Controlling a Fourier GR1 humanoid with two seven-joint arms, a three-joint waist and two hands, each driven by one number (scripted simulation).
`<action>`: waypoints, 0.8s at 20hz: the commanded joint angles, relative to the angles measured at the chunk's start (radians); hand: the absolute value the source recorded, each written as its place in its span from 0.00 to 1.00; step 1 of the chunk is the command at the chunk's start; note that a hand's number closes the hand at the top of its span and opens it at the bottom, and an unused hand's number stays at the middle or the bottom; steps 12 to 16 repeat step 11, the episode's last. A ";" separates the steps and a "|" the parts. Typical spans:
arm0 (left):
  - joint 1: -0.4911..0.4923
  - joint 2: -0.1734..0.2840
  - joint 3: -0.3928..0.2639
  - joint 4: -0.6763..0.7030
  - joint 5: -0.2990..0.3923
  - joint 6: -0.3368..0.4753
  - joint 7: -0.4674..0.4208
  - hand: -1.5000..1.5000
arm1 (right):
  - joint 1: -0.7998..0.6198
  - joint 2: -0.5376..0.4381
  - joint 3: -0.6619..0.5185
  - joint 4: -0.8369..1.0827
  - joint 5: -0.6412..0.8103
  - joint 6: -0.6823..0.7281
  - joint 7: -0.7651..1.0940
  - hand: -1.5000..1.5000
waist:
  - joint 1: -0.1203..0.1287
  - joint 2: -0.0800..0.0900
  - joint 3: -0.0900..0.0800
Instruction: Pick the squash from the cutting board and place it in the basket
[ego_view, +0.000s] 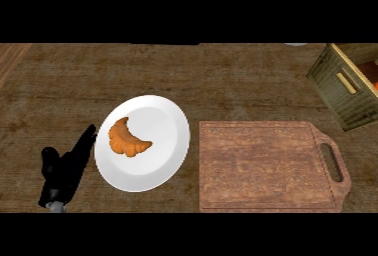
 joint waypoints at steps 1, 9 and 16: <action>0.033 -0.009 -0.011 0.071 0.007 -0.009 0.066 0.50 | -0.033 -0.038 -0.049 0.103 -0.015 0.004 -0.032 0.00 | -0.007 0.011 -0.012; 0.046 -0.023 -0.003 0.099 -0.012 0.006 0.036 0.50 | -0.031 -0.173 -0.122 0.246 -0.044 0.053 -0.023 0.00 | -0.019 0.016 -0.010; 0.075 -0.026 -0.024 0.060 -0.008 -0.007 0.048 0.50 | -0.031 -0.206 -0.135 0.276 -0.047 0.066 -0.033 0.00 | -0.003 0.020 -0.008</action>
